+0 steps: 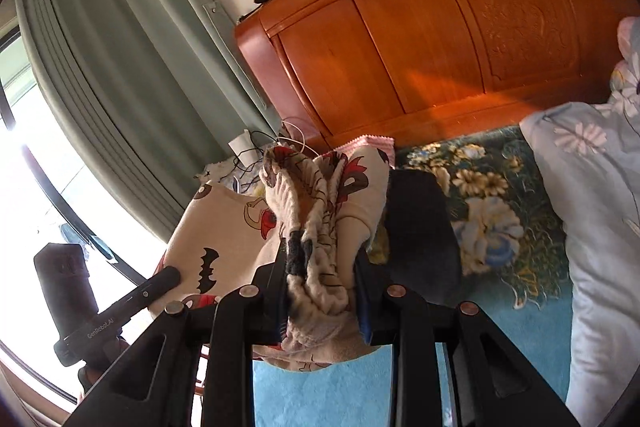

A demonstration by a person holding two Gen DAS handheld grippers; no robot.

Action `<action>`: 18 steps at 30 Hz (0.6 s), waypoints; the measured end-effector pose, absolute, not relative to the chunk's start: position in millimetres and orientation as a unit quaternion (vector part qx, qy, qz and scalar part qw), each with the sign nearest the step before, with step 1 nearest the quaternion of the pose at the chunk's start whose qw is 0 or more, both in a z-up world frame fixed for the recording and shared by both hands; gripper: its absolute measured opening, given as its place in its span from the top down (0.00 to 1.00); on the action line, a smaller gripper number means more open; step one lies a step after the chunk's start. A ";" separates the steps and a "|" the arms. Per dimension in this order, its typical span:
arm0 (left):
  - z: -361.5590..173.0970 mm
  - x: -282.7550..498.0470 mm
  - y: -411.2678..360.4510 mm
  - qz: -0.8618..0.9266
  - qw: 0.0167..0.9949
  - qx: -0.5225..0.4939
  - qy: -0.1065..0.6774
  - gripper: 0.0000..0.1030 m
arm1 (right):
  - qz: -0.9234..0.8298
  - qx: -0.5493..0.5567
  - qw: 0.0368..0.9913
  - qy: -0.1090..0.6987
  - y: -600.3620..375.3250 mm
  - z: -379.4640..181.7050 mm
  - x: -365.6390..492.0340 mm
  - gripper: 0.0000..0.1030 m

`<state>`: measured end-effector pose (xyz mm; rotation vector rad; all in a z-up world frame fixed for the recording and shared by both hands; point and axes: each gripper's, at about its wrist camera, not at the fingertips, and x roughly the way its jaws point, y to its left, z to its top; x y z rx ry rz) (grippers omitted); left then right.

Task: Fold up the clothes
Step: 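Carry the folded pants with both grippers onto the olive knit stack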

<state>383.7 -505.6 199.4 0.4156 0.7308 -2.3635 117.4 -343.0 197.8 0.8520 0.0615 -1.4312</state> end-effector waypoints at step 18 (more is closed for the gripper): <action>83.6 398.8 -620.2 -0.836 0.356 0.180 0.377 0.72 | -0.669 0.403 0.606 0.150 -496.9 100.2 143.8 0.67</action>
